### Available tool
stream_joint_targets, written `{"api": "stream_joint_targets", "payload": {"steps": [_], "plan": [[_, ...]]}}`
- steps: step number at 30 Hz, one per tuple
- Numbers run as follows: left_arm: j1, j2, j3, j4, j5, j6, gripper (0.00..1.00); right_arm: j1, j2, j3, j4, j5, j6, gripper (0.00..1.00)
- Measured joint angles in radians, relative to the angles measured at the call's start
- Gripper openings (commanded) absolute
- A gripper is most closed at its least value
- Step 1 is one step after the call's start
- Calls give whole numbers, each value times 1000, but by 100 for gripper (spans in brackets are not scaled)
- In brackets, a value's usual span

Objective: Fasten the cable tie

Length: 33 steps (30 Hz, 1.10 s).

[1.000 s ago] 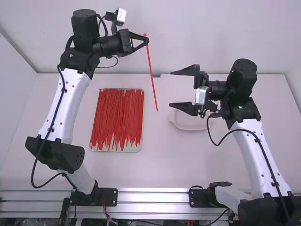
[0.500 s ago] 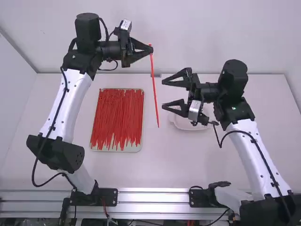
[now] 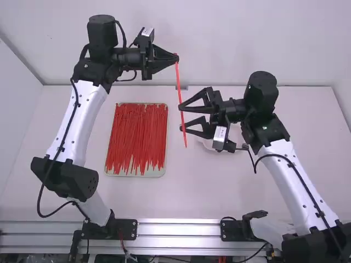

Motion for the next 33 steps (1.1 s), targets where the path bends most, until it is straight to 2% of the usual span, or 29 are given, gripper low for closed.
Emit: {"api": "stream_joint_targets", "payload": {"steps": [3,5,6,14,21,33], "plan": [[3,0,0,-7,0,6,2,5,0,0,0,-11,-1,59],[3,0,0,-13,5,11,2,4,0,0,0,-26,0,41],[3,0,0,-13,8,13,2,2,0,0,-1,-37,0,35],[3,0,0,-15,11,23,2,-14,0,0,-1,-77,1,36],[3,0,0,-15,10,26,2,19,0,0,-1,-82,2,37],[4,0,0,-15,9,45,2,18,0,0,-1,-82,21,30]]}}
